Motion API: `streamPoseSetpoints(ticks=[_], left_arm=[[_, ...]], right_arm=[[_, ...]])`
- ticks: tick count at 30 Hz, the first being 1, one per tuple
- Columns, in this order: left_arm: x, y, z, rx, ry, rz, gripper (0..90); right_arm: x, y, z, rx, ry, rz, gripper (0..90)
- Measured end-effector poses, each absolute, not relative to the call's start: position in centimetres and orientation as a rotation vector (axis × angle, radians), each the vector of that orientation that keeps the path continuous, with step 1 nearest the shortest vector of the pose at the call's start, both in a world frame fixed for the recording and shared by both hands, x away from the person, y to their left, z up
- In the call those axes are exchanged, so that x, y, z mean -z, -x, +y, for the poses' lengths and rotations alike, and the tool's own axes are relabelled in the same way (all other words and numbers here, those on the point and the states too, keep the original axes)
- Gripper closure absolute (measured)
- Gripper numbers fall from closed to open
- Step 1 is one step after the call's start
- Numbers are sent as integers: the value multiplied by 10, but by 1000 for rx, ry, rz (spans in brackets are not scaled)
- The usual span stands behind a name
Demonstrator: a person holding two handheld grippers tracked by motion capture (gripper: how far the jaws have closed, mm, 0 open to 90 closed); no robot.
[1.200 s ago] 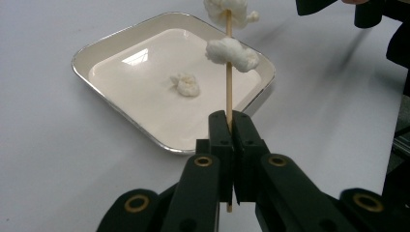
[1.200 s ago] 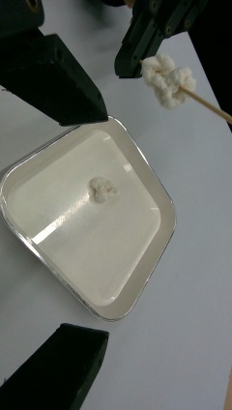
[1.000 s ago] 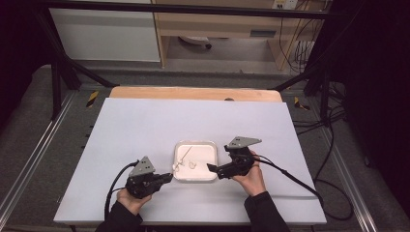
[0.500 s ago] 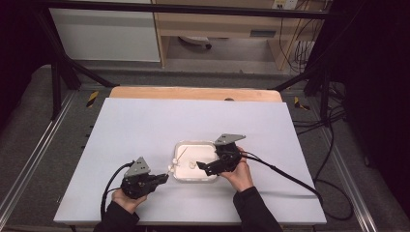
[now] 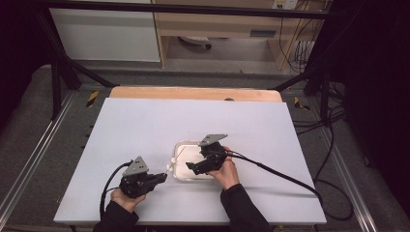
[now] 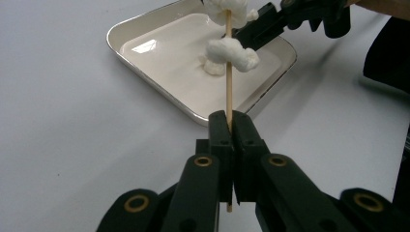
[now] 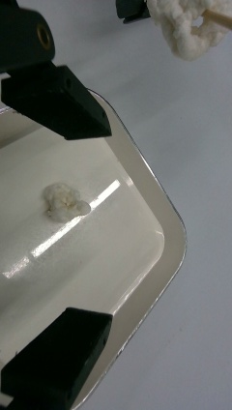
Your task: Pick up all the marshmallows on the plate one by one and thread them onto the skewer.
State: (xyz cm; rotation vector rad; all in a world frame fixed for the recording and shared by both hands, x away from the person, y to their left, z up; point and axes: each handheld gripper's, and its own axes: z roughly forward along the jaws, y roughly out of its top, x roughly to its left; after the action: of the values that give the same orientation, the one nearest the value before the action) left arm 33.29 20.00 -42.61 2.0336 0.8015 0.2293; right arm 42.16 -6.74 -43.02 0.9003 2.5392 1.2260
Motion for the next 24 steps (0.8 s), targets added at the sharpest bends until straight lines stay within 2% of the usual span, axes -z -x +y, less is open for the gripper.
streamPoseSetpoints(ticks=[10,24], left_arm=[[427,-333,199,-226,-2034,804,884],[428,-333,198,-225,-2041,802,885]], right_arm=[[444,-421,-63,-1179,-842,2597,379],[450,-418,-61,-1151,-753,2610,568]])
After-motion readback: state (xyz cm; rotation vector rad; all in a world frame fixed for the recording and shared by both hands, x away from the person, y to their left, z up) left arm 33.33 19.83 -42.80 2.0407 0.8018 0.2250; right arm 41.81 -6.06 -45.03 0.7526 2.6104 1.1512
